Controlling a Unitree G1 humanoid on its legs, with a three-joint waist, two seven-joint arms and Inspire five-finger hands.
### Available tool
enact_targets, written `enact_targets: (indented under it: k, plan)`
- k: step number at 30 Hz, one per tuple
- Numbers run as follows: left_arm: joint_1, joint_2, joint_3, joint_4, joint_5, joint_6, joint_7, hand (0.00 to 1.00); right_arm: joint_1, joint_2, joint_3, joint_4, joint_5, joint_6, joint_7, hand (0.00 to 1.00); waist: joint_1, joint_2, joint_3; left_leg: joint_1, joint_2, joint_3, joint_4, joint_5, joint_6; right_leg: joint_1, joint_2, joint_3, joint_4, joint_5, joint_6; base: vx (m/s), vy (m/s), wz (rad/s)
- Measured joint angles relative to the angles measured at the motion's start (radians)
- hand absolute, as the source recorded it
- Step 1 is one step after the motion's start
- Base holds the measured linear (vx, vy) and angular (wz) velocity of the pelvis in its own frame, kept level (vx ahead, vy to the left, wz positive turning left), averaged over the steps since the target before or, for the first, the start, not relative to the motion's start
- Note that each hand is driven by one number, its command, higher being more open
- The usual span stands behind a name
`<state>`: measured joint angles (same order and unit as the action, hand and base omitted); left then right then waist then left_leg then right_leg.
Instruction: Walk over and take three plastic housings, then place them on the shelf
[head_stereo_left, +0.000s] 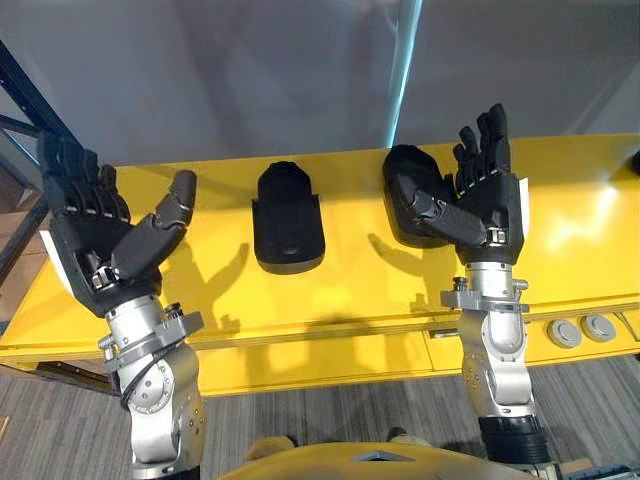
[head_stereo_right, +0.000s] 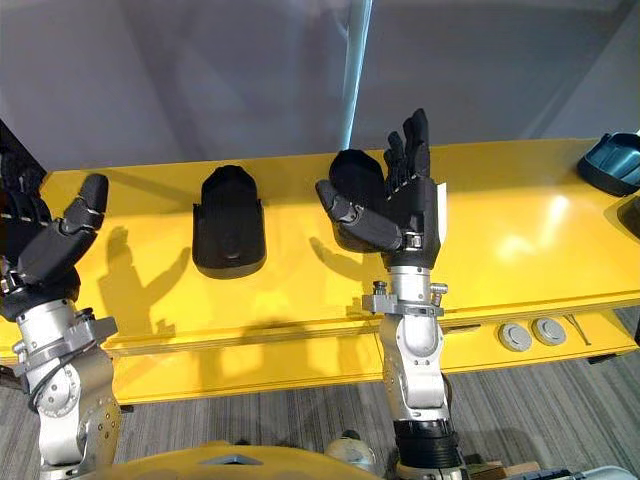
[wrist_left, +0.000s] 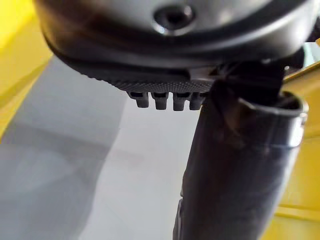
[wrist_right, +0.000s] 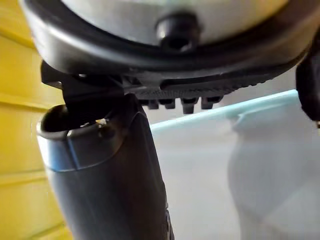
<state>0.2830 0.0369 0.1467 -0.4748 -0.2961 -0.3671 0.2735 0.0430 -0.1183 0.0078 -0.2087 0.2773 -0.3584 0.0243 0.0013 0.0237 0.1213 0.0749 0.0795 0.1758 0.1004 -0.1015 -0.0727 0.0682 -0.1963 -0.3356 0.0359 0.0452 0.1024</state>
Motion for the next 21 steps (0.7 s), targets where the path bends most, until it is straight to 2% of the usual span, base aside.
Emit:
enact_targets:
  k: [2,6,10,12,13,15,18,21]
  plan:
    - [0.037,0.002,0.029,0.007,0.044,0.001,-0.034,1.00,0.025,0.000,0.005,-0.002,0.026,0.000,0.041,1.00,0.003,-0.001,0.001,-0.013,-0.001,0.007,0.001,-0.005,0.000,-0.017,-0.001,0.008,0.000,0.001,0.001,0.00,0.003,-0.07]
    - [0.101,0.024,0.087,0.012,0.130,0.003,-0.158,1.00,0.066,-0.003,-0.005,-0.004,0.099,0.012,0.107,1.00,0.009,-0.008,0.013,-0.052,-0.003,0.005,0.001,-0.004,-0.001,-0.052,-0.004,0.004,-0.001,0.003,0.005,0.01,0.005,0.05]
    - [0.137,0.067,0.097,0.015,0.148,0.004,-0.378,1.00,0.058,-0.023,-0.017,-0.004,0.123,0.038,0.145,1.00,0.028,-0.004,0.026,-0.071,-0.004,-0.020,0.012,0.000,0.003,-0.052,-0.006,-0.024,-0.003,0.003,0.004,0.07,0.011,0.19]
    - [0.152,0.077,0.097,0.015,0.145,0.004,-0.424,1.00,0.051,-0.036,-0.017,-0.004,0.123,0.045,0.157,1.00,0.028,-0.003,0.026,-0.079,-0.004,-0.018,0.020,-0.002,0.001,-0.052,-0.008,-0.025,-0.003,0.003,0.004,0.06,0.030,0.13]
    - [0.160,0.086,0.099,0.014,0.132,0.017,-0.467,1.00,0.049,-0.044,-0.019,-0.004,0.124,0.047,0.166,1.00,0.029,-0.001,0.027,-0.084,-0.005,-0.020,0.022,-0.002,0.001,-0.052,-0.009,-0.028,-0.003,0.003,0.004,0.04,0.034,0.14]
    - [0.191,0.099,0.099,0.015,0.089,0.089,-0.568,1.00,0.050,-0.055,-0.020,-0.004,0.132,0.052,0.198,1.00,0.036,0.000,0.028,-0.085,-0.006,-0.020,0.022,-0.003,0.000,-0.053,-0.011,-0.028,-0.003,0.003,0.004,0.01,0.012,0.05]
    - [0.227,0.109,0.093,0.048,0.060,0.142,-0.657,1.00,0.048,-0.083,-0.018,-0.004,0.169,0.048,0.239,1.00,0.047,0.003,0.029,-0.085,-0.006,-0.019,0.022,-0.005,-0.001,-0.053,-0.011,-0.028,-0.003,0.003,0.004,0.00,0.000,0.00]
    - [0.254,0.136,0.080,0.089,0.057,0.192,-0.703,1.00,0.026,-0.108,-0.020,-0.004,0.211,0.045,0.251,1.00,0.048,0.012,0.035,-0.087,-0.006,-0.019,0.030,-0.010,0.000,-0.049,-0.012,-0.026,-0.003,0.002,0.004,-0.04,0.004,-0.01]
